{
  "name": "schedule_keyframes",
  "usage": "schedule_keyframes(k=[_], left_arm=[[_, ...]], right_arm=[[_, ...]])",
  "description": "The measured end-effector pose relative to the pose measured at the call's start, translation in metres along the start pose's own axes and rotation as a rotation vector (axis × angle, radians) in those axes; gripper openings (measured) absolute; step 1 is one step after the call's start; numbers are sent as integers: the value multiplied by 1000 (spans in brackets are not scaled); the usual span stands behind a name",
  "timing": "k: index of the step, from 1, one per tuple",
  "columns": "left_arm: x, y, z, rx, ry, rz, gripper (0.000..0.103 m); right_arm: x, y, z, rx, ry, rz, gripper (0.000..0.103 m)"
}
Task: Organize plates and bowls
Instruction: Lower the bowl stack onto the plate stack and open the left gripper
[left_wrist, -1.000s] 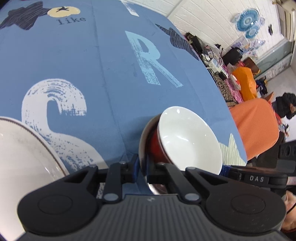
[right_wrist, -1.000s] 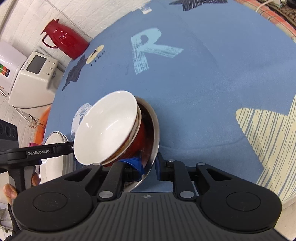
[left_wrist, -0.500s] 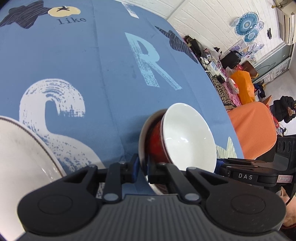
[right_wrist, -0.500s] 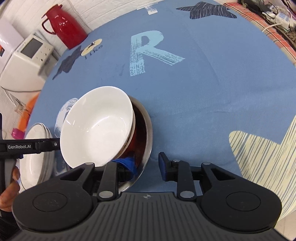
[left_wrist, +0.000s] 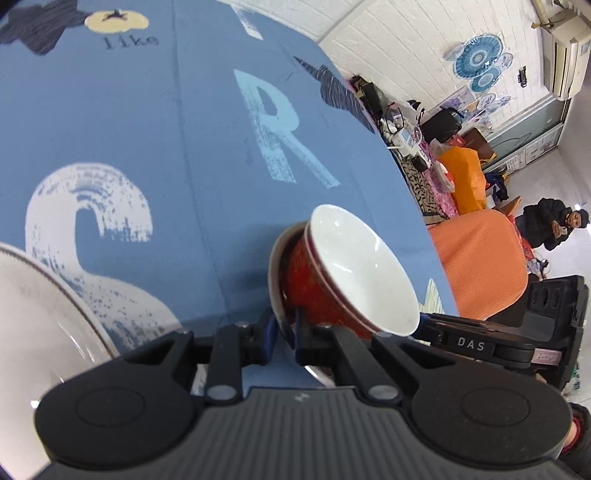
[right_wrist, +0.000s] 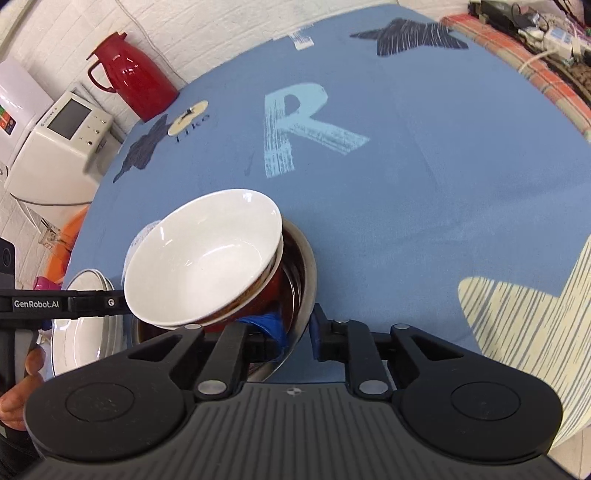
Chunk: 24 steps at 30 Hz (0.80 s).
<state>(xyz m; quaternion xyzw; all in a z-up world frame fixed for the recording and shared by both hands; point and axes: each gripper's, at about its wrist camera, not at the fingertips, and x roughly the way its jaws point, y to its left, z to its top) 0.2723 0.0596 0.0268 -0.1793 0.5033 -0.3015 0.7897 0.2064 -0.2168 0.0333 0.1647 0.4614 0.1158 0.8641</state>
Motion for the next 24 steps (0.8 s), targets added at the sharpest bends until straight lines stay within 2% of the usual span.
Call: schedule_keyframes(k=[6, 12, 17, 24], left_arm=[[6, 3, 1, 4, 3, 57, 0], [-16, 2, 6, 18, -43, 92, 0], [-67, 3, 2, 21, -126, 132, 0], [-159, 29, -37, -42, -237, 281, 0]], right_arm=[[8, 8, 2, -67, -23, -16, 0], [7, 23, 10, -89, -44, 2, 0], [-1, 61, 18, -150, -65, 47, 0], [7, 145, 8, -291, -47, 179, 0]])
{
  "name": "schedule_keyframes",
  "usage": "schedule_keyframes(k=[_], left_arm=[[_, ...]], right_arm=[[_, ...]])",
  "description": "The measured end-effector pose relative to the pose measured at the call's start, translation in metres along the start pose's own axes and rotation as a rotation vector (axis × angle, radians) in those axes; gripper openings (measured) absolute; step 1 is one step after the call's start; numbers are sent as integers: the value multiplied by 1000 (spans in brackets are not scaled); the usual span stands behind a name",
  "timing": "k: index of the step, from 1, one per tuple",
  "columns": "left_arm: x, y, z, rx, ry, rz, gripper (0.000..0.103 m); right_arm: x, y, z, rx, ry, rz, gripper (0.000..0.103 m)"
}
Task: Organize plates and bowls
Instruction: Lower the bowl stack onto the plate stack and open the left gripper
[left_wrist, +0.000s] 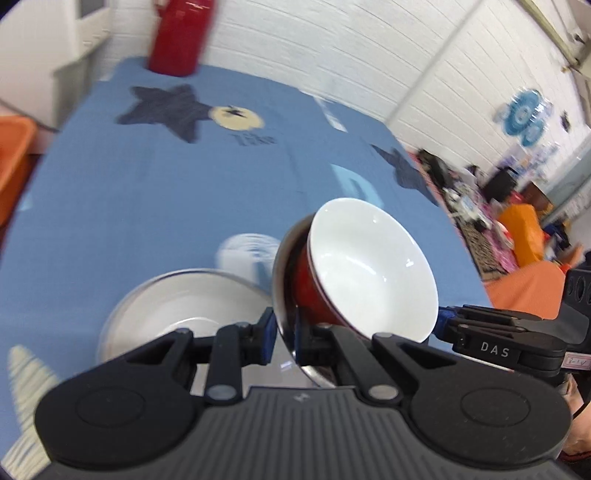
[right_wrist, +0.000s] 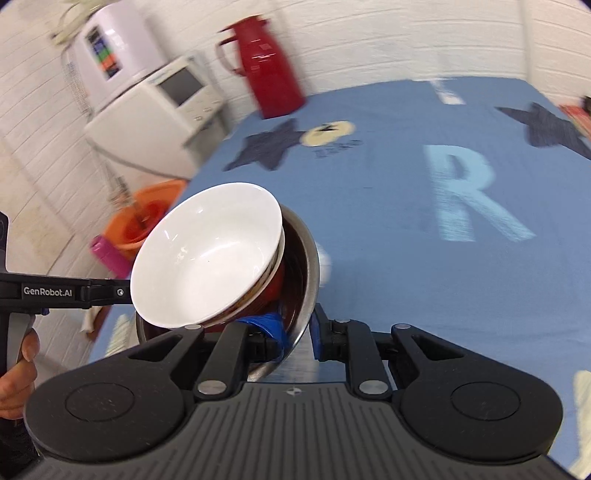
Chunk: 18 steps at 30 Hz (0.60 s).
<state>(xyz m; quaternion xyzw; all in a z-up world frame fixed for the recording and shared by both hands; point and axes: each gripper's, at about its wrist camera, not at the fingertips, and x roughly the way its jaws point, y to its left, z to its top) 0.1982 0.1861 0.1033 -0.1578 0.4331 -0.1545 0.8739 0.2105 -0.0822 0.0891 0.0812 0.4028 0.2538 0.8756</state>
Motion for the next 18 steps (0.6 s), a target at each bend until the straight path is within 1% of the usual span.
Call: schedule_keyframes(k=[2, 5, 7, 10, 14, 18], left_arm=[[-18, 20, -10, -26, -18, 50, 0], [-29, 46, -24, -74, -19, 98, 0], [-28, 62, -33, -109, -4, 103, 0], [-19, 74, -41, -136, 28, 97, 0], [-7, 76, -45, -125, 41, 90, 0], [0, 77, -45, -118, 38, 102, 0]], right_arm=[[13, 21, 1, -34, 27, 42, 0], [32, 42, -9, -60, 75, 80, 0], [43, 51, -16, -75, 108, 81, 0], [53, 55, -23, -83, 144, 59, 0], [58, 53, -30, -74, 171, 33, 0], [67, 48, -33, -39, 187, 40, 0]])
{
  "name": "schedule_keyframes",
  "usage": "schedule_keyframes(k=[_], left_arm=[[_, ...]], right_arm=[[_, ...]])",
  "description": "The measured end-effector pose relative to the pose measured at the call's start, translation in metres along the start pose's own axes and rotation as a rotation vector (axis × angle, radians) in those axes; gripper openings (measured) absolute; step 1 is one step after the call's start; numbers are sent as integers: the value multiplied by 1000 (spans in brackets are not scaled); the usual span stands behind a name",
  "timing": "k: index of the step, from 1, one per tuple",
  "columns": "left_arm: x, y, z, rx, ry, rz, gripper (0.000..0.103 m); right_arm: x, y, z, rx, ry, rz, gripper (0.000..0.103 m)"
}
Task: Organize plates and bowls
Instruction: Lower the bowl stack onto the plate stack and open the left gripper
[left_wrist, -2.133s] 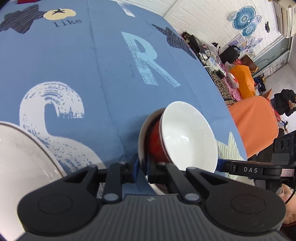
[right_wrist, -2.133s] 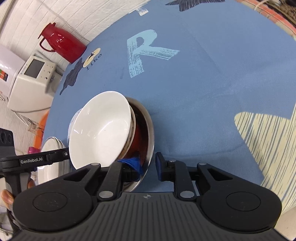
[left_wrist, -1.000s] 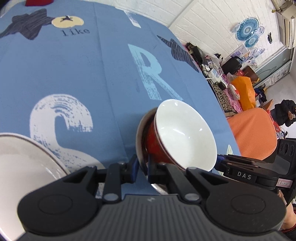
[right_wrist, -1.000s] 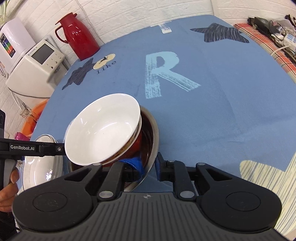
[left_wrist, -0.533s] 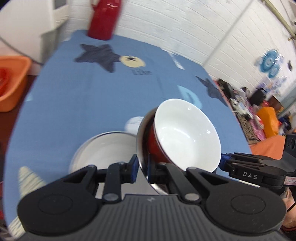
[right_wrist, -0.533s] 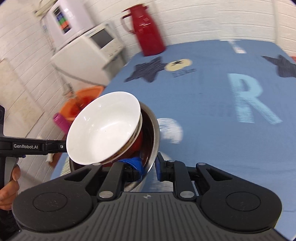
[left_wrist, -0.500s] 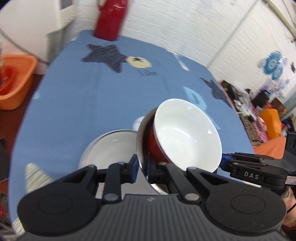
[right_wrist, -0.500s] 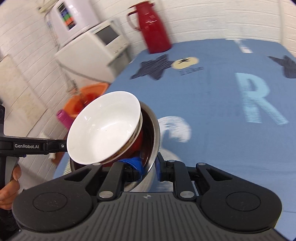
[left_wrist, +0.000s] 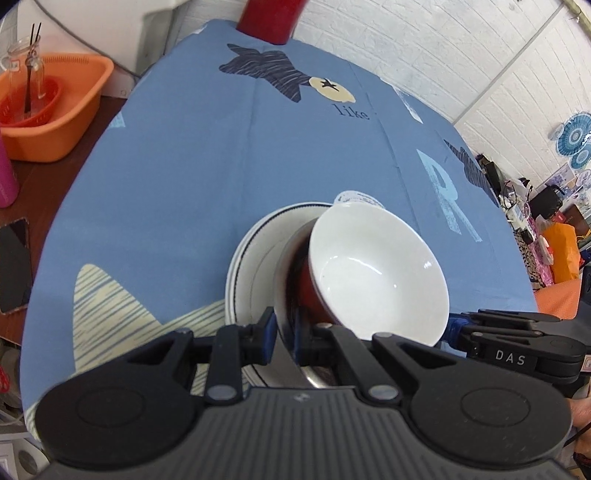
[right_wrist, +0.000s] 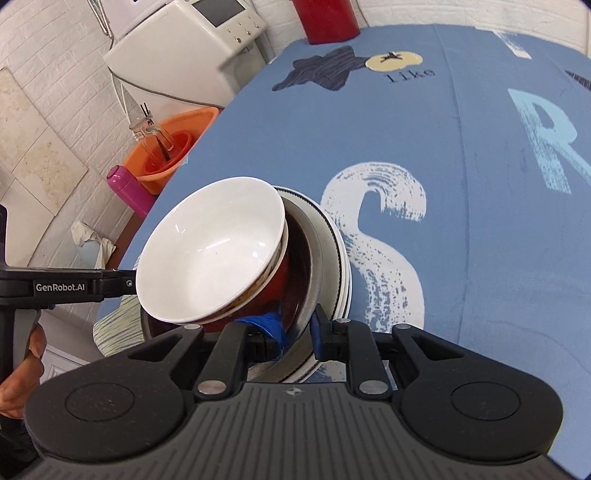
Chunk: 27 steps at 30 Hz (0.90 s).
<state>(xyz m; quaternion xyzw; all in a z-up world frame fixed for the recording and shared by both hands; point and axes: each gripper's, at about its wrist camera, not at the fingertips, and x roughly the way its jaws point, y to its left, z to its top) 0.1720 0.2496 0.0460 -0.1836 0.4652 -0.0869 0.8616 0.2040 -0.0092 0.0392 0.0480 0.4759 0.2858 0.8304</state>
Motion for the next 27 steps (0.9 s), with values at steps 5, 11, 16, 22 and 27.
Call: schedule_keyframes(k=[5, 11, 16, 22, 27], left_arm=[[0, 3, 0, -5, -18, -4, 0], [-4, 11, -2, -8, -40, 1, 13], [-24, 12, -2, 1, -99, 28, 51], [-58, 3, -5, 32, -213, -2, 64], [-72, -34, -14, 87, -298, -31, 67]], right_arm=[[1, 2, 0, -8, 8, 12, 1], [-13, -1, 1, -15, -10, 10, 5], [-34, -10, 3, -18, -49, -51, 9], [-50, -39, -8, 68, -68, -130, 13], [-62, -48, -23, 191, -149, -196, 16]])
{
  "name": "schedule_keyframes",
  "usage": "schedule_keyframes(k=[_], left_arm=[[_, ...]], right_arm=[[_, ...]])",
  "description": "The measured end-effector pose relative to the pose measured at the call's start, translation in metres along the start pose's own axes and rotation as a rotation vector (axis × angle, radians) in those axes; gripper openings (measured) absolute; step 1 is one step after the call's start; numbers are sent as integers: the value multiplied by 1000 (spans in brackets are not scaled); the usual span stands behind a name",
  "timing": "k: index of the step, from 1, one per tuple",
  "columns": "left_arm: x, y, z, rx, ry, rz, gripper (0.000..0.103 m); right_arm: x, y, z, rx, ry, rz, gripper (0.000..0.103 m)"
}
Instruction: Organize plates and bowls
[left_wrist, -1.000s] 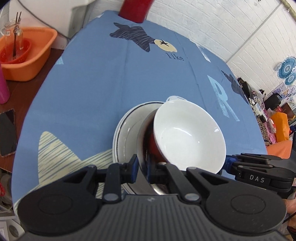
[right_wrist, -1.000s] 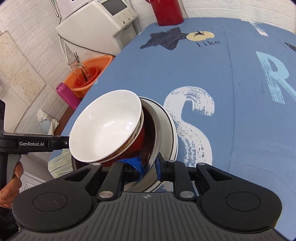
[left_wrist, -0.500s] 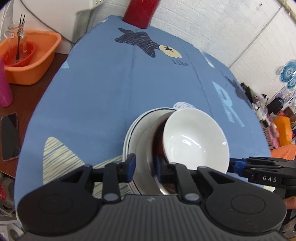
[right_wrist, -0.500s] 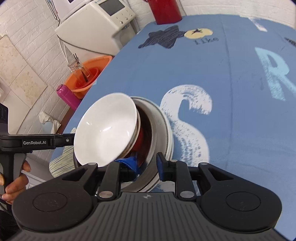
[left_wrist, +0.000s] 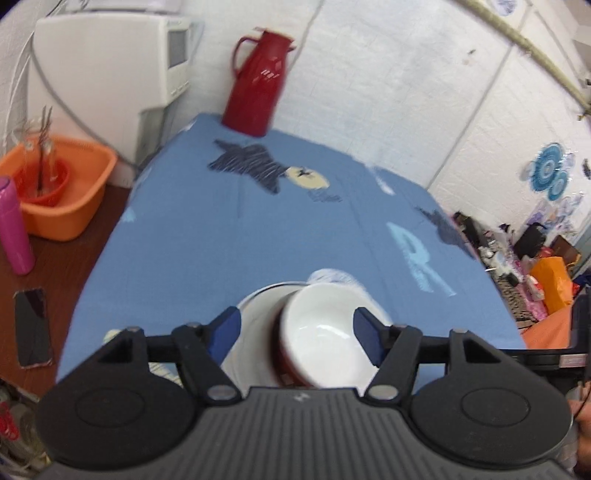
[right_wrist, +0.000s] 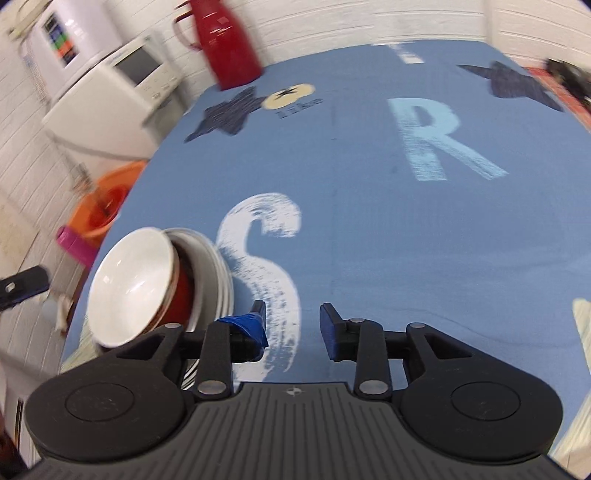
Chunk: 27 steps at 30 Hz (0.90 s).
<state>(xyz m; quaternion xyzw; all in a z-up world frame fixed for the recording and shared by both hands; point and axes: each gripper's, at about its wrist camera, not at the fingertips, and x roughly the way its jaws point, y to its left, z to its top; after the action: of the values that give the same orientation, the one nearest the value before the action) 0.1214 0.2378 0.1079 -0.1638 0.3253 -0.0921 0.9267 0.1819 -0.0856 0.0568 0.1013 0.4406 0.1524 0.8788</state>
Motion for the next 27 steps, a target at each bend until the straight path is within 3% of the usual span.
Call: schedule_keyframes(k=[6, 11, 14, 20, 24, 27], left_arm=[[-5, -70, -19, 86, -96, -68, 69], [-11, -110, -53, 119, -180, -47, 72], [-13, -129, -80, 187, -168, -22, 72], [-22, -145, -136, 258, -158, 44, 72], [-26, -144, -162, 272, -115, 72, 72], [-29, -145, -179, 302, -113, 109, 72]], right_arm=[[-18, -1, -22, 52, -155, 166, 19], [-24, -10, -53, 160, -359, 205, 21], [-18, -17, -63, 155, -294, 170, 24], [-39, -41, -96, 236, -362, 119, 25], [-49, -48, -114, 262, -346, 42, 25], [-57, -54, -130, 319, -321, 66, 26]])
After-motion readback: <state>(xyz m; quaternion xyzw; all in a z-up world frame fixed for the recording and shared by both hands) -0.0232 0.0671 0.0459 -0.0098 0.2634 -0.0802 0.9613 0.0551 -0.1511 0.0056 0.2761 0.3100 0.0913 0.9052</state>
